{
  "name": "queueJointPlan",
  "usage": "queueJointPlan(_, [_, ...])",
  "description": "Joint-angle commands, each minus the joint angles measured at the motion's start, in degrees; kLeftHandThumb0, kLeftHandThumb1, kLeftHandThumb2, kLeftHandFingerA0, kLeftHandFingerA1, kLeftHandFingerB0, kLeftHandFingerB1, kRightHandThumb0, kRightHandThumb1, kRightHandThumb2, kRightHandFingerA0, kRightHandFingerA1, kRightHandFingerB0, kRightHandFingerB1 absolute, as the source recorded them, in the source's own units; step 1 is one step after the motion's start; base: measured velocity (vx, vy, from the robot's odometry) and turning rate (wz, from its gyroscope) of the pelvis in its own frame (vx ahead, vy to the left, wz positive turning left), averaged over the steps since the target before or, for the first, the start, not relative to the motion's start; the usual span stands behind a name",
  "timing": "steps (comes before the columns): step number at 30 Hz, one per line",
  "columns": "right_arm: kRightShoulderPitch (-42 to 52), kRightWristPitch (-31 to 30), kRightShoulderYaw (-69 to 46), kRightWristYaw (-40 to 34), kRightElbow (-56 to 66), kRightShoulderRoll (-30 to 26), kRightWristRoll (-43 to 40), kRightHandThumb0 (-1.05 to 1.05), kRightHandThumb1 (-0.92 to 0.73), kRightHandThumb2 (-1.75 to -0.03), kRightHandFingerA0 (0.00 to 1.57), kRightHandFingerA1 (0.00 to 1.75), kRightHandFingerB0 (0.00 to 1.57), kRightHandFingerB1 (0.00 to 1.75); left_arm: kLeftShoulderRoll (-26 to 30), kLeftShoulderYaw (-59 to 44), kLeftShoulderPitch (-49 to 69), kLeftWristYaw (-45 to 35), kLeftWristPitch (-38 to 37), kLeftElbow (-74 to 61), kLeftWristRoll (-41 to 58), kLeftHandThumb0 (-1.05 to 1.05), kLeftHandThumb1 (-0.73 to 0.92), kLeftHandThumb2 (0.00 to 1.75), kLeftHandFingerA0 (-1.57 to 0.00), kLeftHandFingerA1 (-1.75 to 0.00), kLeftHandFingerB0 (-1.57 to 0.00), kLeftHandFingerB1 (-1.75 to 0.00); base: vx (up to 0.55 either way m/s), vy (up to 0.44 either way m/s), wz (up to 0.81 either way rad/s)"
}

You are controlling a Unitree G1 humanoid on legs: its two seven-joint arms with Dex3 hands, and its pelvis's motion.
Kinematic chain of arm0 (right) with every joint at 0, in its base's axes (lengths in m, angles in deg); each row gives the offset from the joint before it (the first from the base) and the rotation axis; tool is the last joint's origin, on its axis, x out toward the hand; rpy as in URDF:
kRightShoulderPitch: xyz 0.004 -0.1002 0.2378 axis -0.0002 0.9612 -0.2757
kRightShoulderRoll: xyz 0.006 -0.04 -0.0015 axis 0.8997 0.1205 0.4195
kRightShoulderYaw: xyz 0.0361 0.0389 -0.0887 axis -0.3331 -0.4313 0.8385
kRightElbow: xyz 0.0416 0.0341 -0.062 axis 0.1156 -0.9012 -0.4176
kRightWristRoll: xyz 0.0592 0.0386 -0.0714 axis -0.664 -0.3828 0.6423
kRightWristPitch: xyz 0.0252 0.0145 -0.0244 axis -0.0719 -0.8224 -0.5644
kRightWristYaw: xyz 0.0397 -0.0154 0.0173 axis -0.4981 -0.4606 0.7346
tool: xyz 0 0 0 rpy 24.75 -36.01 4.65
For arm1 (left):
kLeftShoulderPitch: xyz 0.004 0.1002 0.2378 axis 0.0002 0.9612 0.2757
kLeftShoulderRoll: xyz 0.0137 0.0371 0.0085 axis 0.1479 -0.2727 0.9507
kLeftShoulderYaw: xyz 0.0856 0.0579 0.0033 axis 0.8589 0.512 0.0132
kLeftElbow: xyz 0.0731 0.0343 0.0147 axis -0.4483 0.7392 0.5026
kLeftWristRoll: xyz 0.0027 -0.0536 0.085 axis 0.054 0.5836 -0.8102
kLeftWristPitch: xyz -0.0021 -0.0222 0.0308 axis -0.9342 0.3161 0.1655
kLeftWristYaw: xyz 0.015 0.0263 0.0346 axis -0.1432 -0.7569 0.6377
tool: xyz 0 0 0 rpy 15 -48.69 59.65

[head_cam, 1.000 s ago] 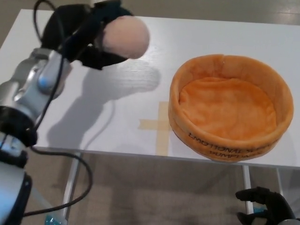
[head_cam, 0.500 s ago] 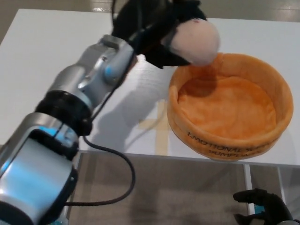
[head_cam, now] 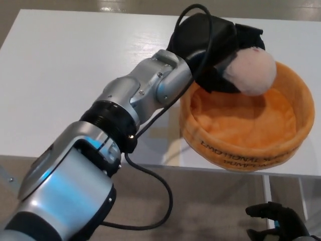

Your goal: Use the left hand to pick up the pink round toy on the left and place it inside the orange plate on the desk.

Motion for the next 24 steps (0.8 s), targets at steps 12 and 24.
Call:
queueJointPlan(12, [-0.15,-1.04,-0.29,0.09,-0.47,0.76,-0.28,-0.13,-0.59,-0.57,0.6,0.89,0.52,0.74,-1.08,1.82,-2.11,-23.35,10.4,2.2,0.87,-1.01,0.55,0.66,0.0,0.0,0.0,-0.04,0.0,0.0,0.0])
queueJointPlan(24, [-0.56,-1.09,-0.16,-0.05,-0.43,0.82,-0.08,-0.13,-0.59,-0.57,0.58,0.87,0.5,0.73,0.07,-1.7,-2.1,-26.49,11.37,-0.29,3.37,-1.02,0.66,1.05,0.0,0.0,0.0,0.0,0.0,0.0,0.0])
